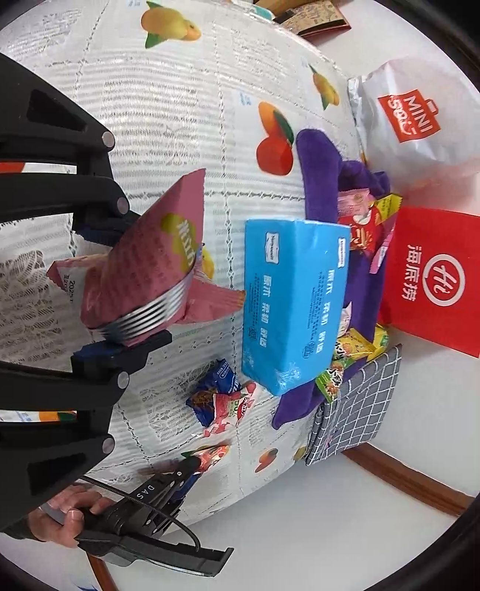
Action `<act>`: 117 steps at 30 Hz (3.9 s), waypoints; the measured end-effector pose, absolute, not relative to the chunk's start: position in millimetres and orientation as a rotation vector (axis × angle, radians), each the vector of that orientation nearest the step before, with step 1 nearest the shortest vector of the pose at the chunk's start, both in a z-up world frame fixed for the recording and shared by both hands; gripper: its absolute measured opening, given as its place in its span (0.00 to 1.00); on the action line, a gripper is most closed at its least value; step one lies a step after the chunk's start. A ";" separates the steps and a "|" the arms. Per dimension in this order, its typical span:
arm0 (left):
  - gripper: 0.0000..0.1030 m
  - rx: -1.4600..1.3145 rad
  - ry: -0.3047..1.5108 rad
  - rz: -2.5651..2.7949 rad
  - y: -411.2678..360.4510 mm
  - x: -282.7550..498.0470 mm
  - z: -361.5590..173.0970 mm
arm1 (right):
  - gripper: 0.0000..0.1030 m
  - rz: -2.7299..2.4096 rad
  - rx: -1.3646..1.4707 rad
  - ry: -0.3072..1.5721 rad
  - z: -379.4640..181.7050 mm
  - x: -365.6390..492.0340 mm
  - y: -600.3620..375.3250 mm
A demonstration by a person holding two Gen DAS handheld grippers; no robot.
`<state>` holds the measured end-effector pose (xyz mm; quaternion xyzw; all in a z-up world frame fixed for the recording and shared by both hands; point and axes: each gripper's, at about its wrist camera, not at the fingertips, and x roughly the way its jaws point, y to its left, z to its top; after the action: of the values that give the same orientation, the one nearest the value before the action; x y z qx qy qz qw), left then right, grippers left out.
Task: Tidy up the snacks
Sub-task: 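Carry the candy stick with right tool while left tool carries the chip bag toward towel, then lower the candy stick onto the towel with right tool while left tool holds chip bag above it, then release the pink chip bag onto the towel with left tool while right tool opens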
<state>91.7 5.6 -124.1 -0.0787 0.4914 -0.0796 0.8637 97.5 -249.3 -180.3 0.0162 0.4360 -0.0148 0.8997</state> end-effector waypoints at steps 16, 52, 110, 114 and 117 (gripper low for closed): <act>0.38 -0.168 0.950 -0.232 38.1 96.7 -93.0 | 0.20 -0.030 0.000 0.847 -129.9 86.6 -217.6; 0.38 -0.138 0.832 -0.152 72.0 186.5 -69.1 | 0.20 0.124 0.034 0.764 -54.2 193.2 -147.3; 0.39 -0.210 0.884 -0.169 85.7 217.1 -96.2 | 0.23 0.283 0.129 0.903 -139.4 318.7 -126.9; 0.39 -0.160 0.881 -0.169 71.9 228.9 -83.5 | 0.23 0.252 0.092 0.885 -130.8 310.8 -136.0; 0.39 -0.109 0.879 -0.167 56.0 246.2 -73.4 | 0.23 0.237 0.084 0.862 -121.0 303.1 -144.8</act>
<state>246.2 56.0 -73.4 -0.0525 0.4249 -0.0807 0.9001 303.1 -144.8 -121.0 0.0407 0.4166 0.1144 0.9010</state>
